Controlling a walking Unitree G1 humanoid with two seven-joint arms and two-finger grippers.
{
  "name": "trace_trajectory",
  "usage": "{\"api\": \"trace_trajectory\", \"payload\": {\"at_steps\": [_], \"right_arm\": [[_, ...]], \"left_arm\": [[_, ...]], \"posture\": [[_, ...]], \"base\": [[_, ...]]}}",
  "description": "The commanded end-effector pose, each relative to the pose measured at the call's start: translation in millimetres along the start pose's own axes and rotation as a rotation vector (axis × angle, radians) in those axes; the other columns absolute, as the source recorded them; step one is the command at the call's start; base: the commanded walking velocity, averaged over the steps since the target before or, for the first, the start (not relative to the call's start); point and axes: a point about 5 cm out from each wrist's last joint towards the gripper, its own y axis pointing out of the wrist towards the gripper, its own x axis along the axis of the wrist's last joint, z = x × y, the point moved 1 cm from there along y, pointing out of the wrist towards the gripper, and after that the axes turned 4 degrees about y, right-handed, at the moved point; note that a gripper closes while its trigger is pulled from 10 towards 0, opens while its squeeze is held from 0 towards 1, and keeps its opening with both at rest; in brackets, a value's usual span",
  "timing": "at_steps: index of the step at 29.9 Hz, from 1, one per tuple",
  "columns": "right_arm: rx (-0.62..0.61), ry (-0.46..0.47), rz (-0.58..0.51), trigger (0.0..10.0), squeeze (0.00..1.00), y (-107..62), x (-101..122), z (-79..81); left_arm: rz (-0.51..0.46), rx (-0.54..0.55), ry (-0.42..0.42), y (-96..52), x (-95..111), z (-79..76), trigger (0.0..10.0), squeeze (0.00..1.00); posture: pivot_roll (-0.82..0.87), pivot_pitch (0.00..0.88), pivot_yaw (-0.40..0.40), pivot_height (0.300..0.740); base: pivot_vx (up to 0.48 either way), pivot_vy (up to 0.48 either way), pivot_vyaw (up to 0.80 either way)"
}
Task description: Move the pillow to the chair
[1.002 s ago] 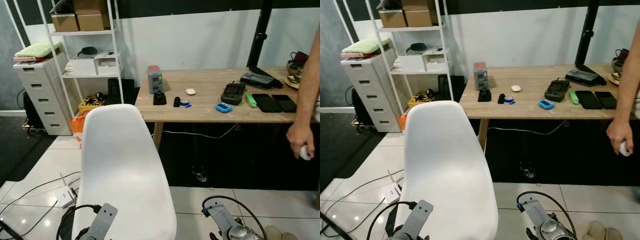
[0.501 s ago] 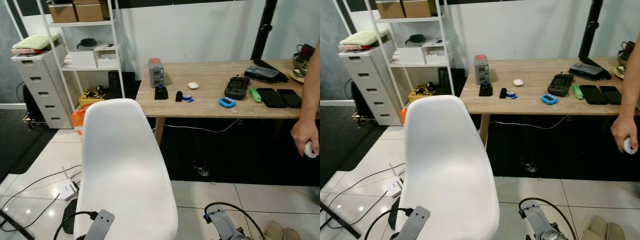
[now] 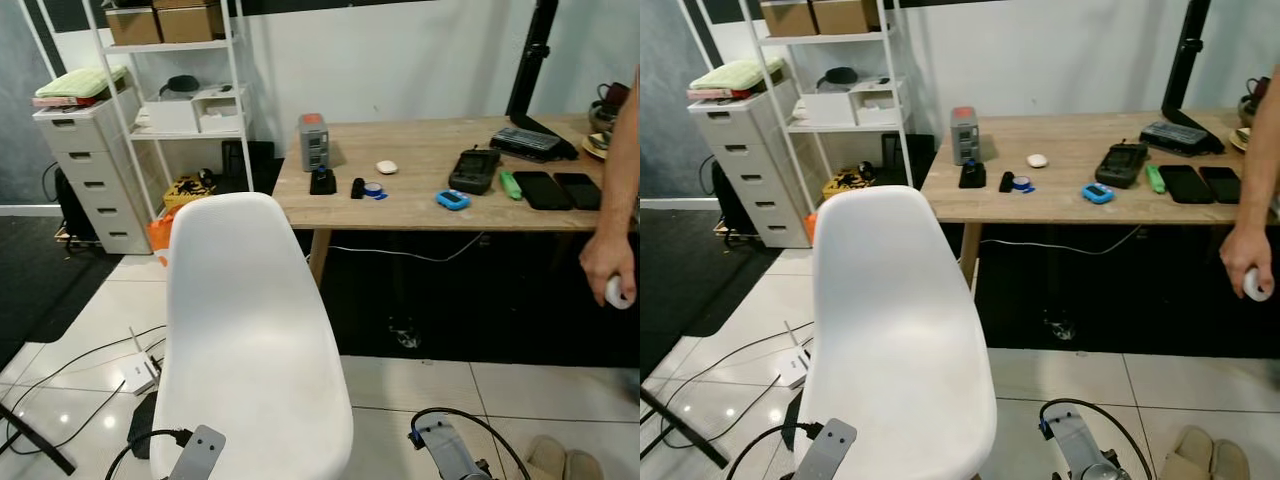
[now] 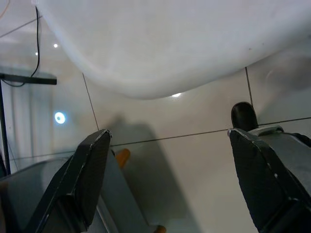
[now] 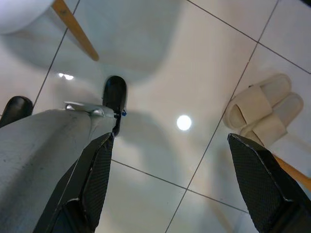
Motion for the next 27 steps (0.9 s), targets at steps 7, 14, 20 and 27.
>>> {"api": "trace_trajectory", "payload": {"at_steps": [7,14,20,27], "right_arm": [[0.008,0.019,-0.025,10.0,0.0,0.6,4.7,5.2],[0.007,0.022,-0.029,10.0,0.0,0.7,5.5,5.4],[0.009,0.019,-0.029,10.0,0.0,0.7,5.2,5.5],[0.01,0.016,-0.027,10.0,0.0,0.7,4.4,5.7]], "left_arm": [[0.013,0.022,0.003,-0.8,-5.9,8.6,10.0,0.0],[0.002,0.038,-0.002,-0.8,-4.5,9.7,10.0,0.0],[0.011,0.039,-0.037,-0.9,-6.3,8.7,10.0,0.0],[0.005,0.029,-0.009,-0.9,-5.6,8.0,10.0,0.0]], "posture": [[-0.18,0.055,0.006,0.74],[-0.18,0.049,0.005,0.74],[-0.18,0.041,0.005,0.74],[-0.18,0.038,0.004,0.74]], "base": [[-0.467,0.0,0.0],[-0.48,0.0,0.0],[-0.08,0.0,0.0],[0.0,0.0,0.0]]}}
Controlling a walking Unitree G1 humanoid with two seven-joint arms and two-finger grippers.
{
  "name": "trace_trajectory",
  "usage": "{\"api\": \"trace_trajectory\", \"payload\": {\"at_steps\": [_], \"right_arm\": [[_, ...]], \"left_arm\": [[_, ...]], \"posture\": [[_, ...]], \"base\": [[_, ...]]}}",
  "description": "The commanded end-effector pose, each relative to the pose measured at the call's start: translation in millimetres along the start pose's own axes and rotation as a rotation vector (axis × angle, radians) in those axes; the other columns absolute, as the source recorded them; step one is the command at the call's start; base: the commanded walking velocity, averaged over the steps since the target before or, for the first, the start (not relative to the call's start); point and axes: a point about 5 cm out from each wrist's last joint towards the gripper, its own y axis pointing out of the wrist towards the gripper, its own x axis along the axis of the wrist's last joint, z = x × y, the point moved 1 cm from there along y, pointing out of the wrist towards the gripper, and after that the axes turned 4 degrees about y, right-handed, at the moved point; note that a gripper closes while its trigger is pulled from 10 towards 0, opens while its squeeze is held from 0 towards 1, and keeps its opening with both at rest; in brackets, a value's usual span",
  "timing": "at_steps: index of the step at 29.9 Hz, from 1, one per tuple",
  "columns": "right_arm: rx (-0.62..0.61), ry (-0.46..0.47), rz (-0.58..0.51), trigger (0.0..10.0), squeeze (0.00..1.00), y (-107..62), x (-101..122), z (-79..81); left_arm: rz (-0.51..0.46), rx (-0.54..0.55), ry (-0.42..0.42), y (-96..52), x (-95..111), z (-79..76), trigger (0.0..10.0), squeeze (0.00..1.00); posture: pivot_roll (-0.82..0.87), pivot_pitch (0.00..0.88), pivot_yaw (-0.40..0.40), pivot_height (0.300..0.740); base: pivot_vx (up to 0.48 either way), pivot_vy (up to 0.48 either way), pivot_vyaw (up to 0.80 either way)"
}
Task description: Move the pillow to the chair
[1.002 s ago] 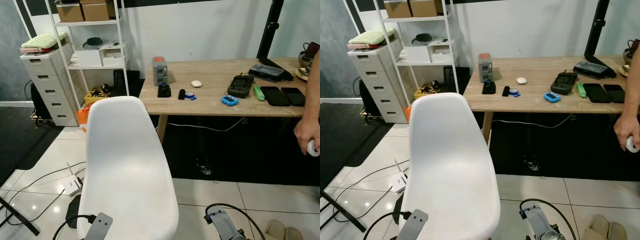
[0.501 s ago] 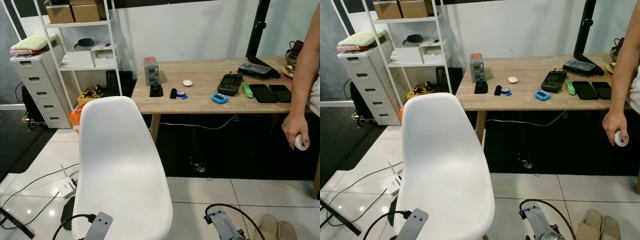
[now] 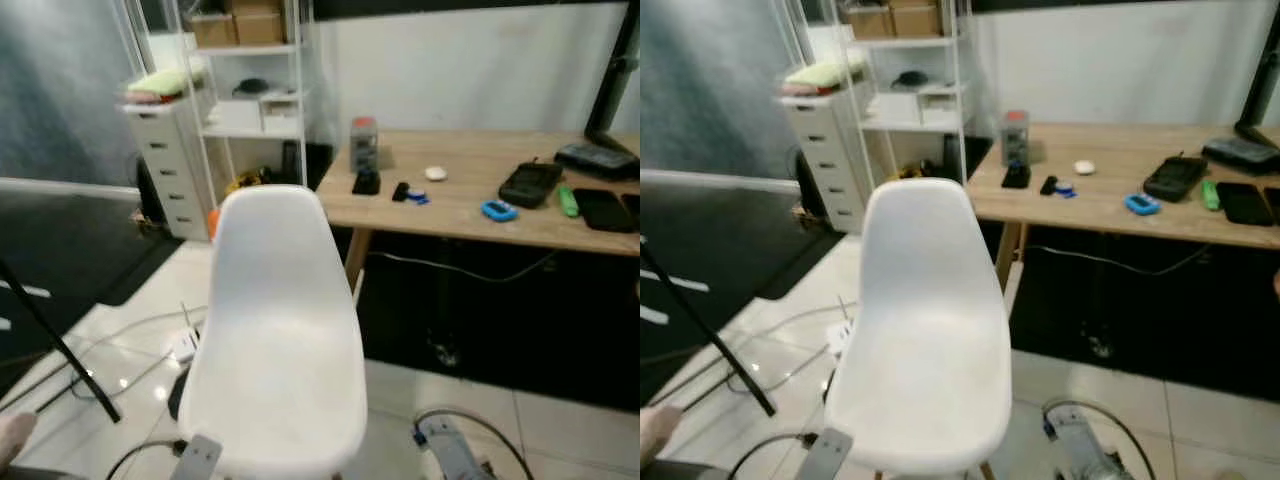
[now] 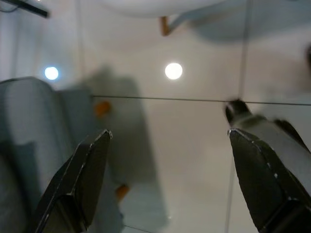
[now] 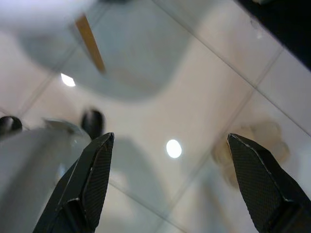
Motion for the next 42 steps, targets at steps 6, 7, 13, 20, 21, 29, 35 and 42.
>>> {"api": "trace_trajectory", "payload": {"at_steps": [6,7,13,20,21,29,35,42], "right_arm": [[0.011,0.017,0.032,10.0,0.0,-0.3,-10.4,4.3],[0.011,0.016,0.032,10.0,0.0,-0.3,-10.6,4.4],[0.013,0.011,0.033,10.0,0.0,-0.3,-10.5,4.6],[0.015,-0.001,0.032,10.0,0.0,-0.1,-9.2,5.2],[0.015,-0.001,0.032,10.0,0.0,-0.1,-9.2,5.2],[0.016,-0.005,0.029,10.0,0.0,0.1,-7.8,5.5],[0.015,-0.009,0.031,10.0,0.0,0.0,-7.7,4.7],[0.015,-0.011,0.031,10.0,0.0,0.0,-7.8,4.7]], "left_arm": [[-0.026,0.009,0.021,0.8,7.6,6.3,10.0,0.0],[-0.025,0.008,0.024,0.8,7.4,6.2,10.0,0.0],[-0.025,0.006,0.035,0.8,7.4,6.2,10.0,0.0],[-0.022,-0.005,0.065,1.1,8.5,6.9,10.0,0.0],[-0.022,-0.005,0.065,1.1,8.5,6.9,10.0,0.0],[-0.017,-0.014,0.082,1.3,9.2,7.4,10.0,0.0],[-0.017,-0.021,0.084,1.3,9.8,6.7,10.0,0.0],[-0.016,-0.025,0.088,1.3,9.5,6.7,10.0,0.0]], "posture": [[-0.18,0.052,0.006,0.74],[-0.18,0.047,0.006,0.74],[-0.18,0.041,0.0,0.74],[-0.17,0.037,0.009,0.74],[-0.17,0.037,0.009,0.74],[-0.16,0.032,0.008,0.74],[-0.16,0.034,0.007,0.74],[-0.16,0.035,0.008,0.74]], "base": [[0.0,0.0,0.0],[0.0,0.0,0.0],[0.0,0.0,0.0],[0.0,0.0,0.0],[0.0,0.0,0.0],[0.0,0.0,0.0],[0.0,0.0,0.0],[0.0,0.0,0.0]]}}
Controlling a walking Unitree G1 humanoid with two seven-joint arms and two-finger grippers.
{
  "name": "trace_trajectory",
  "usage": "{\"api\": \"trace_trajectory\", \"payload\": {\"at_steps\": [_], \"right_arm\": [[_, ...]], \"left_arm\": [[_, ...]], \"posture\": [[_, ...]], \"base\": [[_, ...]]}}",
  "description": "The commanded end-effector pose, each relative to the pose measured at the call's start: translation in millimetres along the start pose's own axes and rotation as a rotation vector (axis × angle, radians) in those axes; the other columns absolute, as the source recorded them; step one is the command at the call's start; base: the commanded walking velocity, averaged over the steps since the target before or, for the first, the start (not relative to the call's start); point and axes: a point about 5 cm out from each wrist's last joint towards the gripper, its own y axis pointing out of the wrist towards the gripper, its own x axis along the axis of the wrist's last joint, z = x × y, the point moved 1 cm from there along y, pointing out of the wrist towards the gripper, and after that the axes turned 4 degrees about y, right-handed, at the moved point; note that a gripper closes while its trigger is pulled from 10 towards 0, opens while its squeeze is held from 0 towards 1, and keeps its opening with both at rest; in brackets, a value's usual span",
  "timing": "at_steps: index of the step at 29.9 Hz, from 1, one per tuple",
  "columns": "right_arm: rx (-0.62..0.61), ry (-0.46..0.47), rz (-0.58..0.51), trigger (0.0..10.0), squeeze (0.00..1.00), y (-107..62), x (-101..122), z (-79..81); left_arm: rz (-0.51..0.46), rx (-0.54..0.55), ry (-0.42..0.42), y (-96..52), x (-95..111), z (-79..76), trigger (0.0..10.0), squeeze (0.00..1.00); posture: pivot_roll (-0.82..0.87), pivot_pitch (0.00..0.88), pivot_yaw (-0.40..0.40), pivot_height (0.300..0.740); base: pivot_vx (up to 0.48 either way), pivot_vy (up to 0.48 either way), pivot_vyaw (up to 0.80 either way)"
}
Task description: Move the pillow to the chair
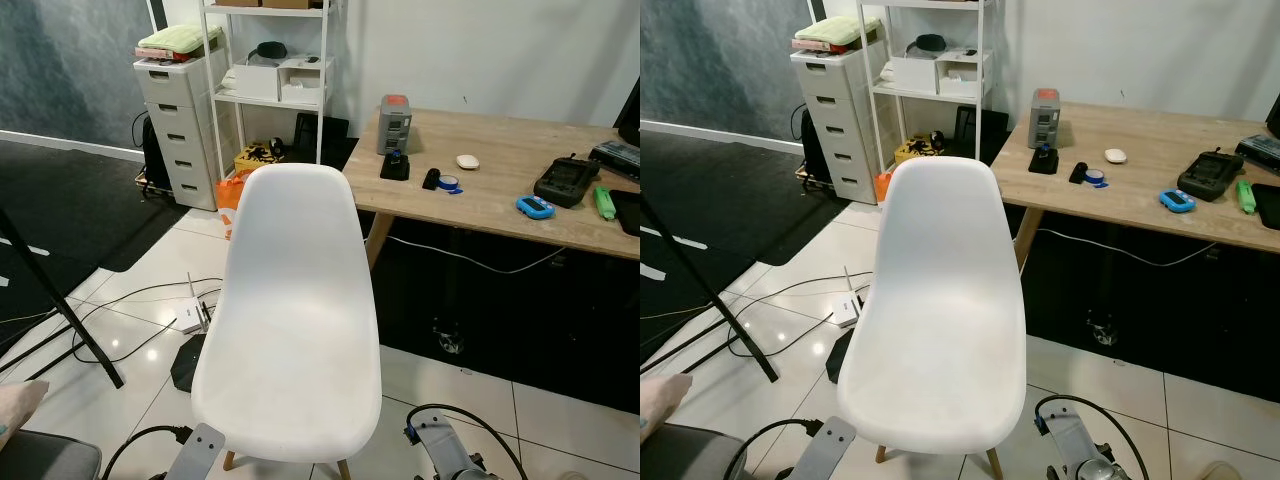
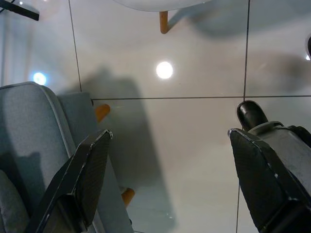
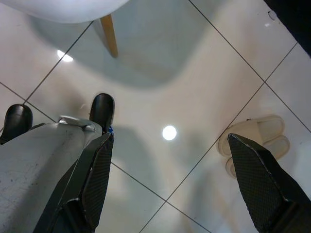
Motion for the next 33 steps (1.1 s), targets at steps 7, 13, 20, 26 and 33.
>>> {"api": "trace_trajectory", "payload": {"at_steps": [7,13,20,26,33], "right_arm": [[-0.001,-0.014,0.011,10.0,0.0,0.0,-4,1.9],[-0.026,-0.032,-0.007,10.0,0.0,0.0,-2,0.2],[-0.065,-0.082,-0.045,10.0,0.0,-0.3,3,-2.4],[-0.05,-0.079,-0.079,10.0,0.0,-0.6,6,-1.5],[0.048,0.098,-0.085,10.0,0.0,-0.7,1,5.9]], "left_arm": [[0.029,-0.014,0.017,-0.8,-7,0.7,10.0,0.0],[0.03,-0.016,0.019,-0.8,-7,0.8,10.0,0.0],[0.03,-0.018,0.02,-0.8,-7,0.8,10.0,0.0],[0.03,-0.019,0.023,-0.7,-7,0.0,10.0,0.0],[0.026,-0.023,0.026,-0.7,-7,-1.8,10.0,0.0]], "posture": [[-0.16,0.038,0.012,0.74],[-0.16,0.042,0.011,0.74],[-0.16,0.037,0.008,0.74],[-0.16,0.023,0.001,0.74],[-0.16,0.012,-0.003,0.74]], "base": [[0.0,0.0,0.0],[0.0,0.0,0.0],[0.0,0.0,0.0],[0.0,0.0,0.0],[0.0,0.0,0.0]]}}
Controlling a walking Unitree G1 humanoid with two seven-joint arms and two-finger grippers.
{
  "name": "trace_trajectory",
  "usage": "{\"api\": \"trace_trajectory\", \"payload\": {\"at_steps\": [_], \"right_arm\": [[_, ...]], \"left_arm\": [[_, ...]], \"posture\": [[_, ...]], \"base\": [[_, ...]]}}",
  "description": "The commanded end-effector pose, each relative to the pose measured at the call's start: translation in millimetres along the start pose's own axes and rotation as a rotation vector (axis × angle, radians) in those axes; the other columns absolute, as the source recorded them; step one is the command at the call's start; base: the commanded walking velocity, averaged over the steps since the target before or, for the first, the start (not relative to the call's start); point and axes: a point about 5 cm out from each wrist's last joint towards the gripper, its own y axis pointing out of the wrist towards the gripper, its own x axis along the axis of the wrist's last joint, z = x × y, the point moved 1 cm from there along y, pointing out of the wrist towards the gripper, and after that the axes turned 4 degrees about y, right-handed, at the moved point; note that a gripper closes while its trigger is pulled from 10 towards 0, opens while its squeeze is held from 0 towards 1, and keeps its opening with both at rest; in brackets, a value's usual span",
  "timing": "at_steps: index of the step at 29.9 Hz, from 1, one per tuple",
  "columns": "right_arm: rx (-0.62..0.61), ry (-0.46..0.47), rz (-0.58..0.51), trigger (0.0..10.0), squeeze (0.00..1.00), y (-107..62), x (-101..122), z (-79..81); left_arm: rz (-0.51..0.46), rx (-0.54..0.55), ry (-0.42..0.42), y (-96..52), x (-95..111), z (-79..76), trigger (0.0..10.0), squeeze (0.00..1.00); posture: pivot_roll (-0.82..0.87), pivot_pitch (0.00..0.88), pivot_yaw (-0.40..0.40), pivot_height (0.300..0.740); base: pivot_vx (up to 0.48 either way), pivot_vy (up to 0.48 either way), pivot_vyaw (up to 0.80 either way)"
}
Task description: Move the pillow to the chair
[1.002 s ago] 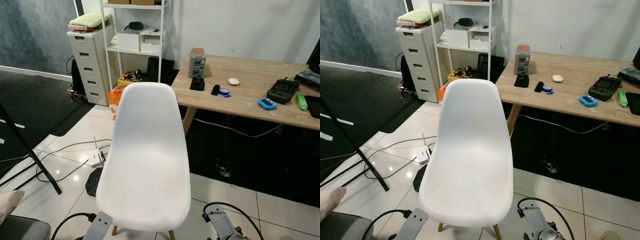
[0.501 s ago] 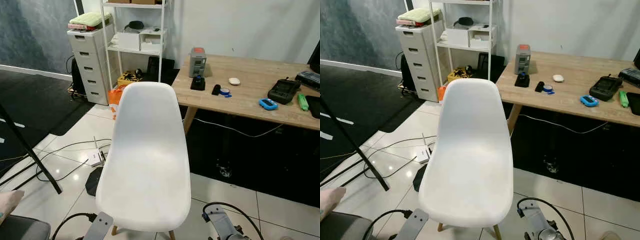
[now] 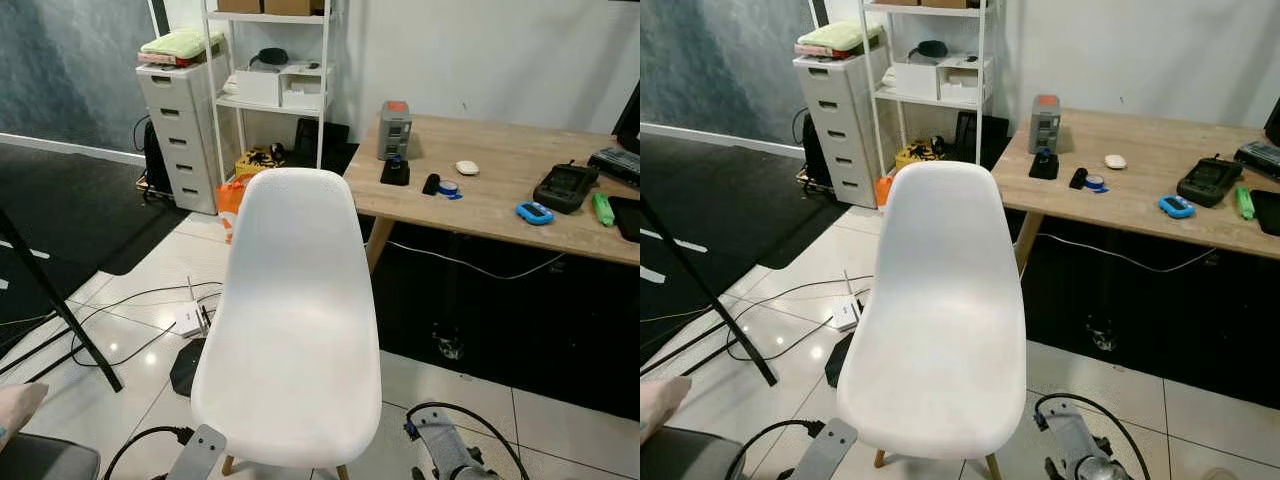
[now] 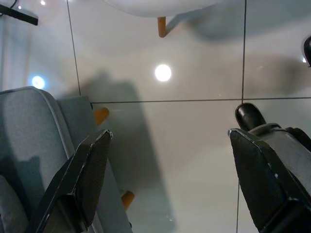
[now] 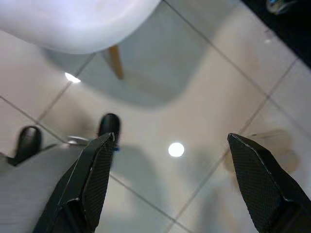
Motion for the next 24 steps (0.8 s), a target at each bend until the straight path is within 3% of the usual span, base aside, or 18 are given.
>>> {"api": "trace_trajectory", "payload": {"at_steps": [1,3,24], "right_arm": [[0.021,0.05,-0.011,10.0,0.0,-0.1,-1.1,2.9],[0.026,0.06,-0.011,10.0,0.0,-0.1,-1.6,3.4],[0.054,0.069,-0.007,10.0,0.0,-0.2,-1.0,4.0]], "left_arm": [[0.024,-0.011,0.016,-0.7,-6.3,-1.1,10.0,0.0],[0.024,-0.012,0.016,-0.7,-6.4,-1.4,10.0,0.0],[0.014,-0.021,0.011,-0.5,-4.3,-1.2,10.0,0.0]], "posture": [[-0.16,0.012,-0.004,0.74],[-0.16,0.011,-0.005,0.74],[-0.16,0.028,-0.004,0.74]], "base": [[0.0,0.0,0.0],[0.0,0.0,0.0],[0.0,0.0,0.8]]}}
